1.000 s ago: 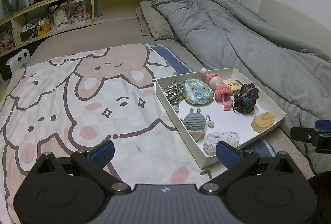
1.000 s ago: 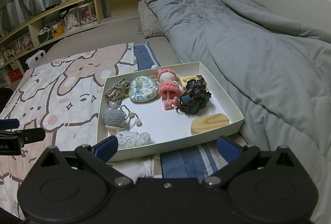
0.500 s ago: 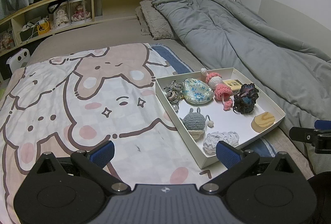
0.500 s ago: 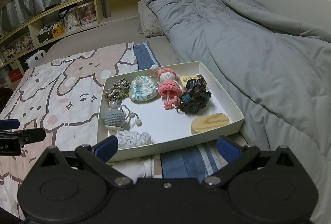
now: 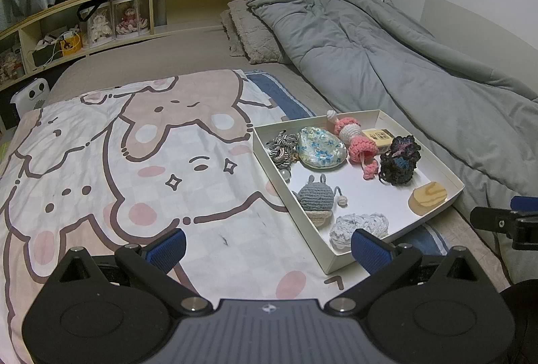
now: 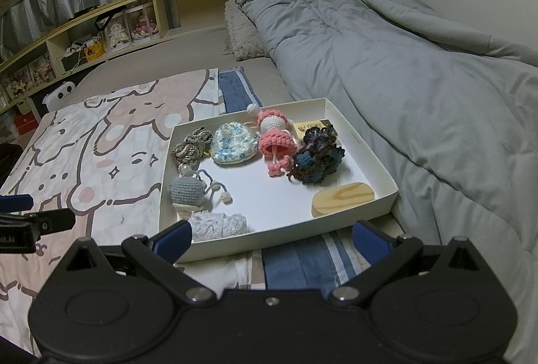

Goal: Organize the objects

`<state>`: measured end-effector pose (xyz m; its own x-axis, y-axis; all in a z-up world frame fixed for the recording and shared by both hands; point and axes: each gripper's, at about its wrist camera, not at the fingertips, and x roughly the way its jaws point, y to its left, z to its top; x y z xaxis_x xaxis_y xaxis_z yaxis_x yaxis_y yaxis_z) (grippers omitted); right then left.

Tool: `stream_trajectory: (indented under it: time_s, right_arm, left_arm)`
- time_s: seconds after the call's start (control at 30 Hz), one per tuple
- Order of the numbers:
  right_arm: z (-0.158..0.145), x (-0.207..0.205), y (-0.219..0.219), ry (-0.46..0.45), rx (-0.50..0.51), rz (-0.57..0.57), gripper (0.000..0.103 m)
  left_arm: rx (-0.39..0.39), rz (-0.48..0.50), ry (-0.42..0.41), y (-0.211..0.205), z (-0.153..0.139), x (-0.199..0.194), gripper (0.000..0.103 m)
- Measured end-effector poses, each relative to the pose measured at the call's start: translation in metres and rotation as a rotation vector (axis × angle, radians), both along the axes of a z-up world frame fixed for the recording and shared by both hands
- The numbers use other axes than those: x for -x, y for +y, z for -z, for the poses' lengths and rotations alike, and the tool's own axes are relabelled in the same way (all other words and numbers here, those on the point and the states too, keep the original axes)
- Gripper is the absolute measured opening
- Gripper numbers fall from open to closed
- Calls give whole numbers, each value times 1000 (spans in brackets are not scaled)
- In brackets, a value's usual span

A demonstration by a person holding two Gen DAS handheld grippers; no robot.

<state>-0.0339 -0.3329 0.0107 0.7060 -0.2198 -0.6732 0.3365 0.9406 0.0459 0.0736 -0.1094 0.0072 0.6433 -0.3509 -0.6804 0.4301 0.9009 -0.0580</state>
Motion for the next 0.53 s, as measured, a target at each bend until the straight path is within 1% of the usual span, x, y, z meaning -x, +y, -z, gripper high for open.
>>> stream_trajectory:
  time_s: [0.53]
  right_arm:
    - [1, 1, 3, -2, -5, 1, 103]
  left_arm:
    - [6, 2, 7, -3, 5, 4, 103]
